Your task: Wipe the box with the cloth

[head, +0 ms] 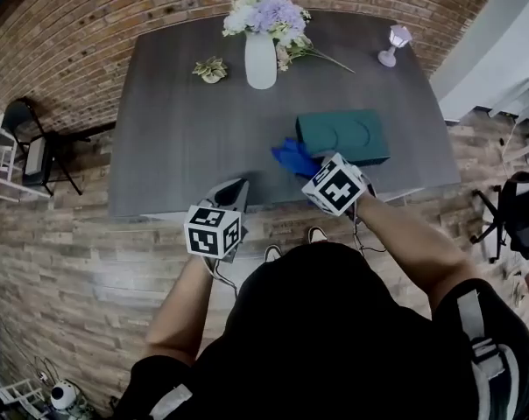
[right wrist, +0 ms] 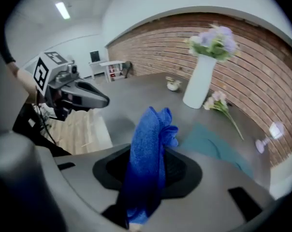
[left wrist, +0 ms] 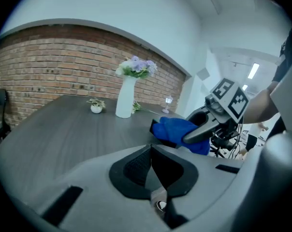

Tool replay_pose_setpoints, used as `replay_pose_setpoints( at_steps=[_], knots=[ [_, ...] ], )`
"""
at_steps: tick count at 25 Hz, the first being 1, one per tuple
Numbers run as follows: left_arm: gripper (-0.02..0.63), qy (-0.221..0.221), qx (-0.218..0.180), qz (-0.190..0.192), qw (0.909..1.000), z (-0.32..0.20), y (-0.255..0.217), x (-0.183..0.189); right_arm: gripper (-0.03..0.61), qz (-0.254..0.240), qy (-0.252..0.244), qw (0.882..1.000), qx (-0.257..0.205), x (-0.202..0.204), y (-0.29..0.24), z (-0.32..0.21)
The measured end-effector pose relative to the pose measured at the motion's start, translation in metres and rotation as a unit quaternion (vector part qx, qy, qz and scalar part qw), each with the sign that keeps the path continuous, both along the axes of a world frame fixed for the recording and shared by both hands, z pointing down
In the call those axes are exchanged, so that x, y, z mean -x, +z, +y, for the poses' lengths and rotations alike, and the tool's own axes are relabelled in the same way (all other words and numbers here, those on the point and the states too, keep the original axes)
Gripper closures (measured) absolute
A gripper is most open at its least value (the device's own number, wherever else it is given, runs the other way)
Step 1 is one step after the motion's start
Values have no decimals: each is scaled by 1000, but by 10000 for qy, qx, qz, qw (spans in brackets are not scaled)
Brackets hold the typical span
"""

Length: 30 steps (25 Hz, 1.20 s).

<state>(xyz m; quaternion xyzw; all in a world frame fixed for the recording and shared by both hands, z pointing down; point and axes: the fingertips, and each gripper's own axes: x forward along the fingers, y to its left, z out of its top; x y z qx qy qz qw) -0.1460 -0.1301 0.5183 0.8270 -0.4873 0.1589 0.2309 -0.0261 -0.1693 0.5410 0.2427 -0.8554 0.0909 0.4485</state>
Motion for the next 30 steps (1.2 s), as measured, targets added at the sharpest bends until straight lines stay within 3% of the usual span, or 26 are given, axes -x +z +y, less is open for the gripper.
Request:
replay_pose_setpoints(
  at_steps=[3, 6, 9, 12, 15, 18, 20, 24, 27, 30],
  knots=[
    [604, -287, 42, -7, 9996, 17, 3, 27, 434, -291, -860, 9955, 274, 68, -3, 48],
    [604, -471, -6, -66, 9989, 30, -3, 43, 433, -545, -1187, 9909, 317, 98, -9, 67],
    [604, -606, -52, -150, 9980, 39, -6, 54, 433, -672, -1040, 9921, 220, 93, -11, 52],
    [604, -833, -108, -148, 9964, 36, -10, 61, 433, -861, -479, 9950, 136, 58, -17, 19],
    [604, -966, -106, 63, 9952, 18, -13, 43, 433, -786, 345, 9963, 87, -18, -15, -15],
    [604, -569, -73, 214, 9981, -2, -10, -11, 433, -544, 1350, 9893, 74, -130, 2, -47],
    [604, -165, -44, 202, 9997, -15, -3, -55, 428, -469, 2241, 9734, 99, -217, 13, -65],
    [604, 563, 53, 203, 9982, -22, 3, -145, 430, 316, 3781, 9252, -60, -393, 14, -58],
    [604, 1017, -35, 59, 9948, -34, -7, -192, 430, -148, 4403, 8976, -145, -462, 3, -43],
    [604, 1189, -83, -61, 9928, -44, -14, -226, 430, -359, 4583, 8877, -244, -496, 5, -31]
  ],
)
